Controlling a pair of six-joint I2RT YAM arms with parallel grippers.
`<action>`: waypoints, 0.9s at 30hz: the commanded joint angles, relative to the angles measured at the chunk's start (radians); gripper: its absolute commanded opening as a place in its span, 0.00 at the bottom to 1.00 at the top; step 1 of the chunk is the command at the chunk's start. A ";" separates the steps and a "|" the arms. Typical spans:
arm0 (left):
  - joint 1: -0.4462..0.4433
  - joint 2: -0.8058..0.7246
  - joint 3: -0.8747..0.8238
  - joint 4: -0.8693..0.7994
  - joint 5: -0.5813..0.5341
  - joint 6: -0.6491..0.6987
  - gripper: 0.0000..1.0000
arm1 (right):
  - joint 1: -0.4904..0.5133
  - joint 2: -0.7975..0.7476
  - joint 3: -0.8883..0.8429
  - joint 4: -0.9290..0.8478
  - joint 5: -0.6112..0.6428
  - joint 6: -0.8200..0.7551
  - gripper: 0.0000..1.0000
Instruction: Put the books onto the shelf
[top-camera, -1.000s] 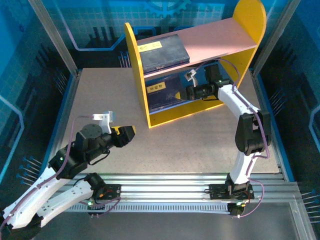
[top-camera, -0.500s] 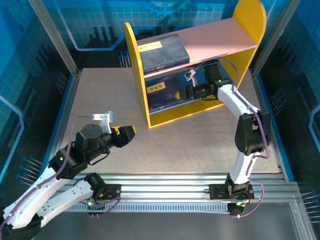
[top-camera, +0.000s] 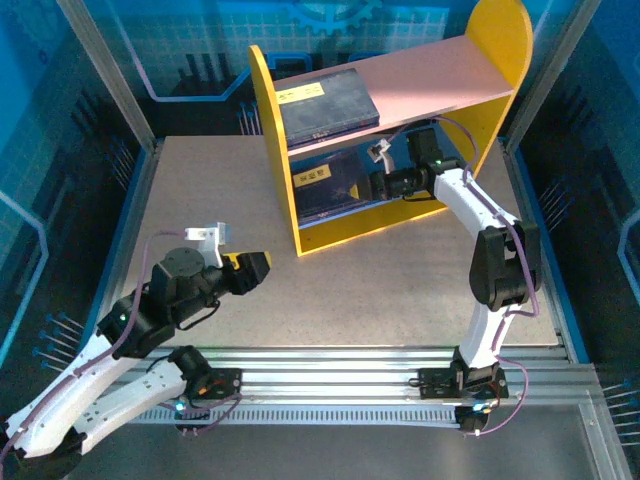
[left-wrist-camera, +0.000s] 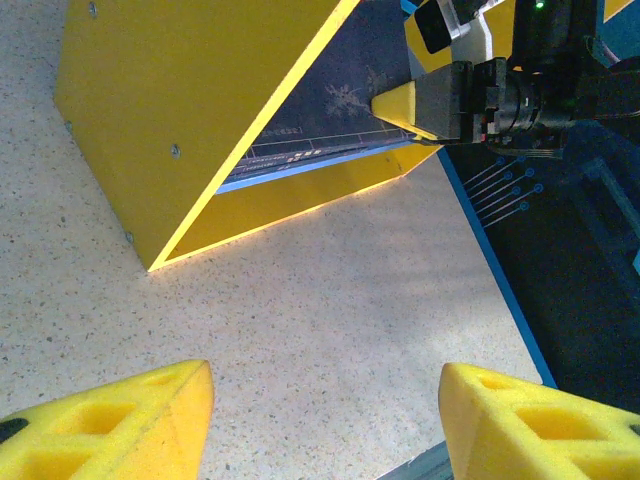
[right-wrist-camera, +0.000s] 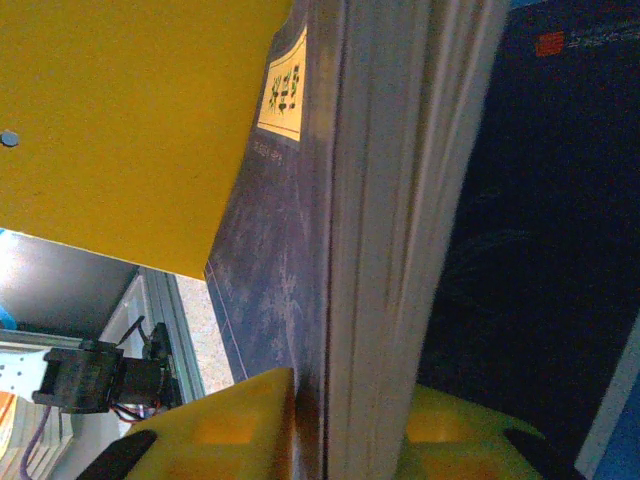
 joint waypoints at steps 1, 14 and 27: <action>0.006 -0.004 0.021 -0.006 0.006 0.016 0.62 | 0.030 0.017 0.014 -0.037 -0.010 -0.028 0.24; 0.006 -0.004 0.018 -0.006 0.008 0.015 0.62 | 0.033 0.016 0.012 -0.041 0.001 -0.032 0.29; 0.007 -0.003 0.017 -0.007 0.011 0.015 0.62 | 0.033 0.014 0.010 -0.046 0.017 -0.037 0.37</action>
